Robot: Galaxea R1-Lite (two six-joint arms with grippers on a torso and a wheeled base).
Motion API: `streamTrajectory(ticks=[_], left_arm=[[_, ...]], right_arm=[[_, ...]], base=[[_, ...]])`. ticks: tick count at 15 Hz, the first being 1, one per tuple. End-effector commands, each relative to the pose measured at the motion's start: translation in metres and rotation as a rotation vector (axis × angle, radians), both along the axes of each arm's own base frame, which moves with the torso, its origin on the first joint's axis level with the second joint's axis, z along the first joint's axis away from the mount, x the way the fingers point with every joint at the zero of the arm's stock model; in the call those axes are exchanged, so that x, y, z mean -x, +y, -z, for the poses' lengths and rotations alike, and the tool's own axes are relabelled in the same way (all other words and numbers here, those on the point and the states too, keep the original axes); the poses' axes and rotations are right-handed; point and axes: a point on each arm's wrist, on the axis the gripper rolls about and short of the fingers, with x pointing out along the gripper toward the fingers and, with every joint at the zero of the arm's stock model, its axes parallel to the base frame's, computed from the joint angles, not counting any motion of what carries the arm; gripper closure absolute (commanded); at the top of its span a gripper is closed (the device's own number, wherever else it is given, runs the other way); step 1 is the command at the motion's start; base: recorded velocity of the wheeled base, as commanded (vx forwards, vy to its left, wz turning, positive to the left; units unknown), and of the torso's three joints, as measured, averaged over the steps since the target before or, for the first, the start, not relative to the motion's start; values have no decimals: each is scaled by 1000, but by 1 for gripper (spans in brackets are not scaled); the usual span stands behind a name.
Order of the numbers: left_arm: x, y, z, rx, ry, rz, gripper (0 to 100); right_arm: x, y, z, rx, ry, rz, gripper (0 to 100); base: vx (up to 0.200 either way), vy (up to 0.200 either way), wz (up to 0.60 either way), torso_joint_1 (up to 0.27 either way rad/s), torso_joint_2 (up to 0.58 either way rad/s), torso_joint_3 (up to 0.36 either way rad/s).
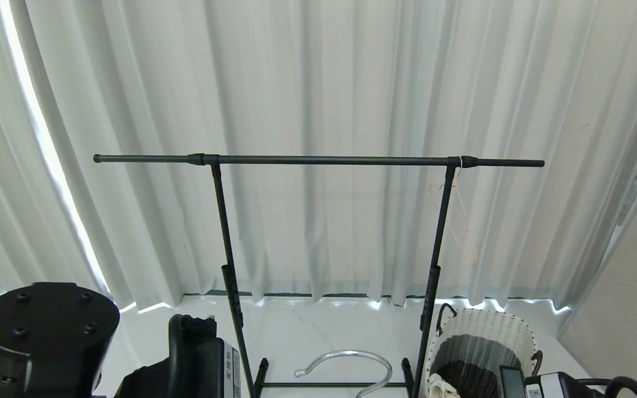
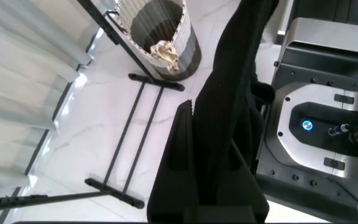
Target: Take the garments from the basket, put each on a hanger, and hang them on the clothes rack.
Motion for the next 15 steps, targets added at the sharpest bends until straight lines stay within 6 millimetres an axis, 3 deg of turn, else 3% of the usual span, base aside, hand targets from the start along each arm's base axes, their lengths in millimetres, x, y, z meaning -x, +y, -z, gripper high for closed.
streamTrajectory(ticks=[1, 3, 4, 9, 13, 15], left_arm=[[0, 0, 0, -1, 1, -2, 100], [0, 0, 0, 1, 1, -1, 100], [0, 0, 0, 1, -1, -2, 100], [0, 15, 7, -26, -8, -88, 100], [-12, 37, 12, -103, -48, -345, 100], [-29, 49, 9, -92, -91, -492, 100]], right_arm=[[0, 0, 0, 0, -2, 0, 100], [0, -1, 0, 5, -15, 3, 100], [0, -1, 0, 4, -18, 9, 0], [-4, -3, 1, 19, -33, 104, 0], [-17, -7, 12, 65, -1, 179, 0], [-26, -4, 19, 91, 37, 215, 0]], base=[[0, 0, 0, 0, 0, 0], [0, 0, 0, 0, 0, 0], [0, 0, 0, 0, 0, 0], [0, 0, 0, 0, 0, 0], [0, 0, 0, 0, 0, 0], [0, 0, 0, 0, 0, 0]])
